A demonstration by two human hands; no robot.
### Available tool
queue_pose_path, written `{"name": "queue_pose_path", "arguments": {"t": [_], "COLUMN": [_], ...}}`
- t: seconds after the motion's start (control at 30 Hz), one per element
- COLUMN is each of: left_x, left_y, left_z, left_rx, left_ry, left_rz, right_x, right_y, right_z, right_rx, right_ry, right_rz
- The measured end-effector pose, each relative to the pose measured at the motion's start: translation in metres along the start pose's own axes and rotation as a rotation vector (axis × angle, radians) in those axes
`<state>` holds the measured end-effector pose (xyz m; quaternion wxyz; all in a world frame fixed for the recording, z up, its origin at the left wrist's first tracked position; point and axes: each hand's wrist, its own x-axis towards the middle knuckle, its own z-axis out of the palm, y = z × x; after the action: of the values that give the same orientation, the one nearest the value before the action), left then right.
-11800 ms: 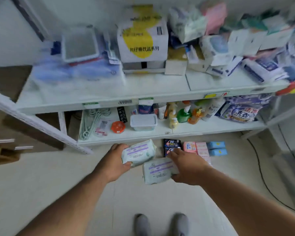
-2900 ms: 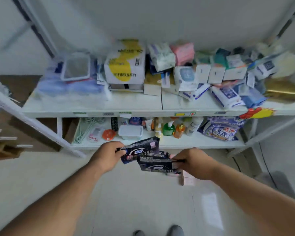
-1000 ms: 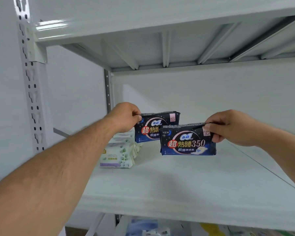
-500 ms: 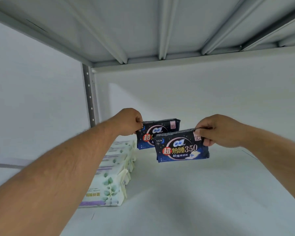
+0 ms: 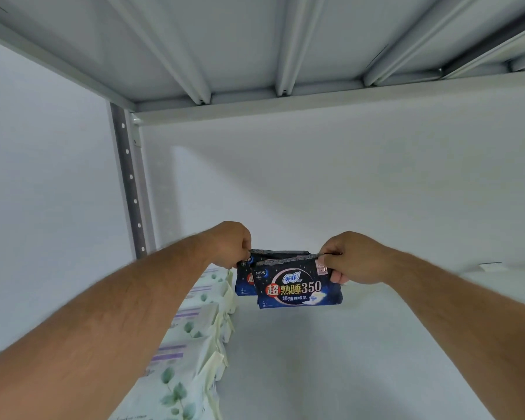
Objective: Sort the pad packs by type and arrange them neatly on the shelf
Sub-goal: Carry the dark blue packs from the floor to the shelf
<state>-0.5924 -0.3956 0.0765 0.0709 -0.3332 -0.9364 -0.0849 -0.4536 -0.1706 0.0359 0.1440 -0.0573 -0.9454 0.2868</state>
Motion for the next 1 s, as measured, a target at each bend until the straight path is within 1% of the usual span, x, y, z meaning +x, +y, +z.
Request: {"name": "queue_pose_path", "arguments": {"t": [0.13, 0.3, 0.47, 0.63, 0.83, 0.9, 1.0], "left_x": [0.006, 0.013, 0.013, 0.009, 0.006, 0.003, -0.003], "left_y": [-0.011, -0.022, -0.026, -0.027, -0.027, -0.024, -0.016], "left_z": [0.010, 0.020, 0.024, 0.022, 0.020, 0.016, 0.010], "left_rx": [-0.017, 0.049, 0.064, 0.069, 0.043, 0.000, -0.048], "left_ry": [-0.047, -0.038, -0.075, -0.081, -0.093, -0.118, -0.201], "left_rz": [-0.016, 0.010, 0.025, 0.047, 0.038, 0.033, -0.007], "right_x": [0.016, 0.026, 0.029, 0.029, 0.031, 0.030, 0.028], "right_y": [0.007, 0.010, 0.009, 0.004, 0.003, 0.004, 0.006], "right_z": [0.016, 0.032, 0.042, 0.046, 0.050, 0.052, 0.053], "right_rx": [0.074, 0.151, 0.185, 0.269, 0.278, 0.312, 0.367], "right_ry": [-0.018, -0.038, -0.060, -0.039, 0.001, 0.001, -0.081], "right_rz": [0.040, 0.073, 0.096, 0.127, 0.167, 0.193, 0.250]}}
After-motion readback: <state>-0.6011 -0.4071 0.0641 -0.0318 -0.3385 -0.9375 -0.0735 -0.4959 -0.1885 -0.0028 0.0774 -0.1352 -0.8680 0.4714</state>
